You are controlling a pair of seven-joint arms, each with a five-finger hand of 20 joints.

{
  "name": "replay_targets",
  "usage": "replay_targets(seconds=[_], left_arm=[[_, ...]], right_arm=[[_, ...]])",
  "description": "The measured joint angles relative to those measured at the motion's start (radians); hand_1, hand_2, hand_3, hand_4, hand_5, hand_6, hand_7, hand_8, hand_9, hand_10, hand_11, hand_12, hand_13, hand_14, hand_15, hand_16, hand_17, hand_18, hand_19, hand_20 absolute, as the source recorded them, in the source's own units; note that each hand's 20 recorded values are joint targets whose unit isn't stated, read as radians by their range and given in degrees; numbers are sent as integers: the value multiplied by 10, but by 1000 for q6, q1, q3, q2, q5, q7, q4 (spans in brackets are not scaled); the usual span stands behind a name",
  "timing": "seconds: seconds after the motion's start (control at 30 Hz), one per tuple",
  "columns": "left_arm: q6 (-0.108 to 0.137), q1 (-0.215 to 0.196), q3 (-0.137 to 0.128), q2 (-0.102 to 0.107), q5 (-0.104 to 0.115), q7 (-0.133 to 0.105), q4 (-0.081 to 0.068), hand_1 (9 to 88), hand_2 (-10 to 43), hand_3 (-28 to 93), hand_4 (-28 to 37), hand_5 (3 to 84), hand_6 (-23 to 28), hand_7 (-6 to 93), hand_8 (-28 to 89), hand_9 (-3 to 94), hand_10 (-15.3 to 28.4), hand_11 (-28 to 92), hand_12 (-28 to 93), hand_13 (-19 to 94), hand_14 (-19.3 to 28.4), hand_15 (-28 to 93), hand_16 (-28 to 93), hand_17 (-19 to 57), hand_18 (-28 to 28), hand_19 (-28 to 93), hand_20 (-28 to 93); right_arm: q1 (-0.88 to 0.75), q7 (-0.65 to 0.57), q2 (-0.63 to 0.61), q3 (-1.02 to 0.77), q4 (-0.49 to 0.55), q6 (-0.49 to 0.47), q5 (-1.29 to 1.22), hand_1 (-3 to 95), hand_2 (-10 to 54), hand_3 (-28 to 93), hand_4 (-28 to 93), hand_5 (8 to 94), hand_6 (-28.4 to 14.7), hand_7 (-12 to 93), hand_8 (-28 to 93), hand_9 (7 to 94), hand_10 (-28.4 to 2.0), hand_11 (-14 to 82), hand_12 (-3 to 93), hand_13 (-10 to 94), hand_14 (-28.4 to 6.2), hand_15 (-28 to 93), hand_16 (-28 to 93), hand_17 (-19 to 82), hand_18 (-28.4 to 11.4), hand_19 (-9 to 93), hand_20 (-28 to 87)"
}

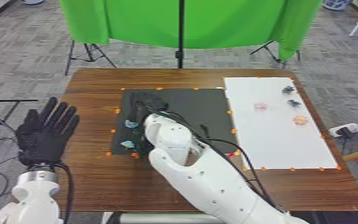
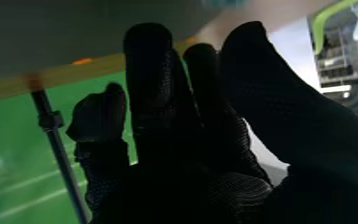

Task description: Arrange flowers

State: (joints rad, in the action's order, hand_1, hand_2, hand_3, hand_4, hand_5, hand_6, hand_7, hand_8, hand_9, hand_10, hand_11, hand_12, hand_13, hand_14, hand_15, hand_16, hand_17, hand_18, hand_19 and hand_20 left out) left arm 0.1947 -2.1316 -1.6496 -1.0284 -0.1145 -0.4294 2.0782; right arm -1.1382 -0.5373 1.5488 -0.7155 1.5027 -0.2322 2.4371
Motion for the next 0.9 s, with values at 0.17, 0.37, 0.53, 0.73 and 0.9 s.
replay_targets(seconds=[0.17, 0.37, 0.53, 0.73, 0.9], left_arm=[[-7, -36, -22, -34, -1, 10, 9, 280, 83, 791, -283, 414, 99, 97, -97, 352, 161, 185, 83, 259, 165, 347, -76, -95, 148, 367, 115], [-11, -68, -30, -57, -9, 20, 12, 279, 82, 792, -283, 414, 99, 98, -96, 352, 160, 185, 84, 259, 165, 346, -75, -95, 148, 366, 115], [-11, -74, -39, -66, -11, 22, 12, 279, 81, 792, -283, 414, 99, 97, -96, 352, 161, 184, 84, 258, 166, 343, -75, -95, 148, 365, 114], [-12, -79, -46, -70, -12, 20, 12, 279, 81, 792, -283, 413, 99, 97, -96, 352, 161, 185, 84, 258, 165, 344, -74, -95, 148, 365, 115], [-15, -76, -44, -71, -12, 21, 11, 279, 80, 792, -283, 413, 98, 98, -97, 351, 160, 185, 84, 259, 166, 344, -74, -95, 148, 364, 115]], right_arm=[[-28, -67, -61, -84, 177, -62, -82, 468, -95, 849, -283, 544, -75, 126, -119, 496, -212, 171, 157, 510, -176, 709, 171, 342, -265, 932, 523], [-117, -99, -213, -256, 358, -23, -112, 462, -95, 840, -283, 553, -78, 120, -115, 503, -213, 170, 156, 502, -180, 691, 153, 321, -267, 922, 447], [-233, -170, -386, -432, 444, 3, -134, 453, -95, 841, -283, 552, -77, 120, -115, 493, -215, 158, 153, 446, -188, 622, 127, 287, -265, 875, 396], [-361, -228, -535, -592, 438, 88, -125, 435, -95, 864, -283, 555, -74, 134, -123, 444, -220, 139, 142, 313, -211, 426, 76, 217, -254, 800, 327], [-414, -247, -564, -670, 388, 113, -100, 433, -95, 851, -283, 552, -72, 134, -124, 450, -213, 136, 139, 363, -200, 411, 90, 251, -257, 842, 330]])
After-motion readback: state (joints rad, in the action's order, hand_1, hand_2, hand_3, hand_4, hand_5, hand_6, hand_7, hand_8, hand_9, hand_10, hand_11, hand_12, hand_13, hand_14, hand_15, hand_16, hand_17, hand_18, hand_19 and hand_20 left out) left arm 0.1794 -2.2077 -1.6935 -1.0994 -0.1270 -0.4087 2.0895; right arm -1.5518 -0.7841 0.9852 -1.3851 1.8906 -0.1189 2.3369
